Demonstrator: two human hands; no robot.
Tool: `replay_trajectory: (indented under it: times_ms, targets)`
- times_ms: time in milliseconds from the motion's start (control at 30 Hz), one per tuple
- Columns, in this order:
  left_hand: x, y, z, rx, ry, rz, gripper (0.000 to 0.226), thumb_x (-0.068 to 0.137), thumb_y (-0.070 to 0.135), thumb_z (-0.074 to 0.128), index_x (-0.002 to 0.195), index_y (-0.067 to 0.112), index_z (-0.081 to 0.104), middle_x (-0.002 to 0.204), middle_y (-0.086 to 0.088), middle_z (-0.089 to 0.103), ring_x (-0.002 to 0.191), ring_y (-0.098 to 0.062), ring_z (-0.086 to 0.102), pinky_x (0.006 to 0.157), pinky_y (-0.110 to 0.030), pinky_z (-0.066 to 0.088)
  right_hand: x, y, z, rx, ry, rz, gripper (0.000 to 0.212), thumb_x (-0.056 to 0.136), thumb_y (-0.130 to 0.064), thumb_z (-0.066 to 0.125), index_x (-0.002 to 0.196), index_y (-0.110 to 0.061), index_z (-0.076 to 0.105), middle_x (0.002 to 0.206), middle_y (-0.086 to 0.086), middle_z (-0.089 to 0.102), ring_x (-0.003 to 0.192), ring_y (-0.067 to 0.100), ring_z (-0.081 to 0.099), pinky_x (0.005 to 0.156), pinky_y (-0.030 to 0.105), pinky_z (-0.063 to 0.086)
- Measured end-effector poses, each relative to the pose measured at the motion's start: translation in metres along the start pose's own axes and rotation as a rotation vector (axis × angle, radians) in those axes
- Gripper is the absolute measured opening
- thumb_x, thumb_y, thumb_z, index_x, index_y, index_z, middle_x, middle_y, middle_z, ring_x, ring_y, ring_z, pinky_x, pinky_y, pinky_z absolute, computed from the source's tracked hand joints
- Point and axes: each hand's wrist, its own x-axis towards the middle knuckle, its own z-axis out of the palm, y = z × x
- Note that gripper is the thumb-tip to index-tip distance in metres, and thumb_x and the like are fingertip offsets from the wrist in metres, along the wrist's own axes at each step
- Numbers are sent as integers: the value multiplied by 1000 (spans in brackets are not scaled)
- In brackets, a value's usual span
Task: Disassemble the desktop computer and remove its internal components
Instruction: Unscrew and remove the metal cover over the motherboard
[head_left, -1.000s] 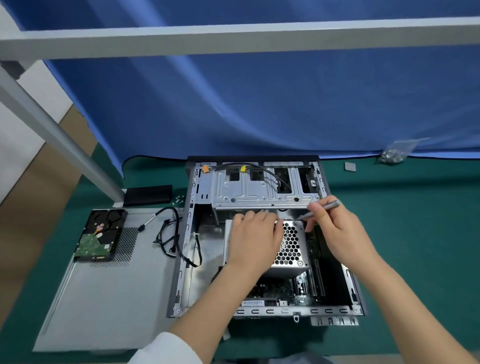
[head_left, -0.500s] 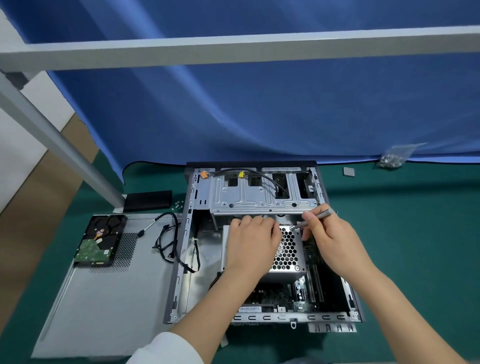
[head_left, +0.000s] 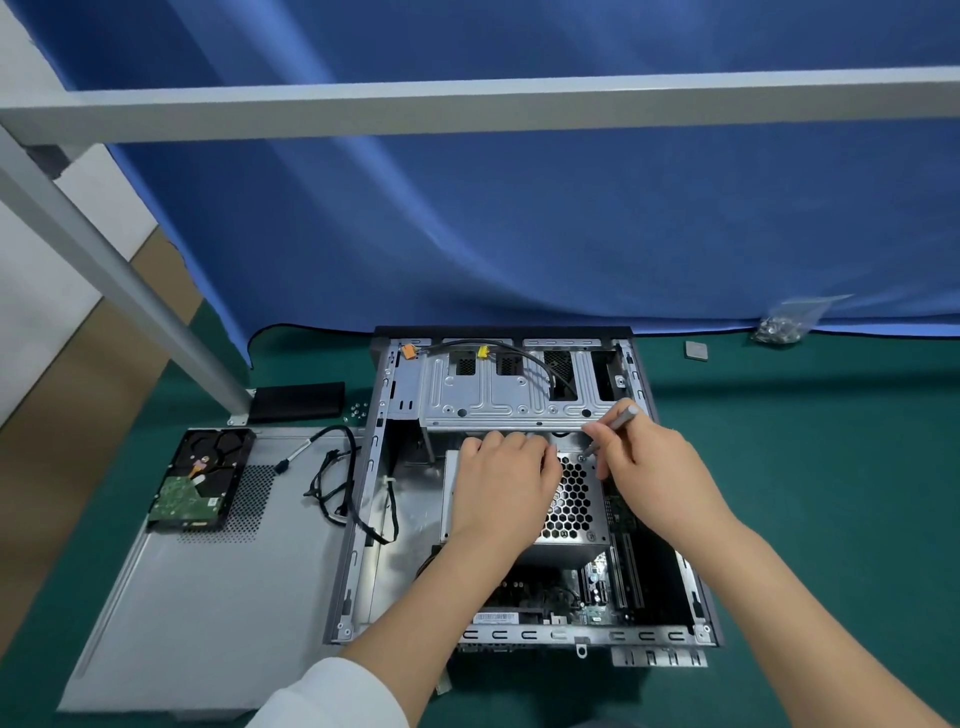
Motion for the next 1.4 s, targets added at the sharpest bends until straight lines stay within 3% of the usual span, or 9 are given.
replay_trajectory:
  times_ms: [133, 333, 500, 633, 767, 1000, 1133, 1233, 1400]
  targets:
    - [0, 0, 0, -6, -7, -2, 39, 100, 37, 28, 97, 21, 63, 91, 4, 65, 86, -20, 53, 81, -35, 33, 2, -7, -1, -86, 19, 6, 26, 97, -46, 38, 92, -22, 48, 72, -4, 66, 71, 21, 61, 68, 39, 51]
    - [-1, 0, 0, -22, 1, 0, 39, 100, 37, 28, 97, 21, 63, 92, 5, 65, 86, -19, 53, 82, -35, 32, 5, -17, -7, -156, -1, -35, 21, 93, -40, 52, 84, -21, 55, 71, -2, 59, 74, 19, 55, 62, 30, 42]
    - [0, 0, 1, -19, 7, -11, 41, 100, 38, 26, 94, 21, 62, 89, 5, 65, 84, -19, 51, 82, -34, 31, 14, -27, -23, -114, -192, 89, 13, 88, -21, 59, 75, -22, 61, 78, -2, 70, 73, 14, 60, 58, 23, 44]
    - [0, 0, 0, -24, 14, -6, 41, 101, 38, 25, 94, 22, 61, 88, 5, 64, 83, -19, 51, 81, -34, 32, 21, -39, -35, -107, -303, 138, 21, 88, -13, 51, 81, -6, 70, 77, 8, 73, 69, 21, 66, 70, 32, 55]
    - [-1, -1, 0, -42, 15, 13, 38, 102, 37, 25, 93, 23, 59, 89, 6, 63, 82, -18, 49, 78, -33, 30, 29, -50, -36, -239, -363, 125, 20, 90, -9, 50, 84, -6, 69, 77, 7, 74, 77, 22, 71, 69, 30, 55]
    - [-1, -2, 1, -53, 12, 4, 36, 100, 37, 27, 87, 21, 57, 85, 4, 62, 79, -19, 47, 77, -33, 29, 39, -52, -37, -505, -258, 36, 11, 83, -17, 60, 88, -8, 64, 84, 7, 69, 88, 25, 65, 74, 35, 54]
    - [-1, -3, 2, -46, 21, 5, 36, 100, 36, 28, 87, 21, 58, 86, 4, 62, 81, -19, 49, 79, -34, 30, 41, -49, -34, -511, -244, -3, 37, 91, -39, 56, 70, -9, 52, 64, 4, 53, 66, 23, 53, 54, 28, 40]
    - [-1, -2, 2, -41, 22, 8, 36, 100, 36, 28, 87, 21, 58, 86, 4, 63, 81, -19, 50, 79, -34, 31, 38, -49, -33, -518, -229, -51, 36, 93, -33, 55, 69, -8, 50, 66, 7, 54, 62, 22, 48, 50, 27, 33]
    - [-1, -3, 1, -45, 26, 10, 36, 100, 37, 27, 82, 21, 54, 83, 4, 61, 78, -19, 49, 77, -34, 30, 34, -51, -32, -549, -260, -149, 22, 95, -28, 52, 85, -9, 53, 83, 8, 59, 76, 26, 55, 60, 31, 42]
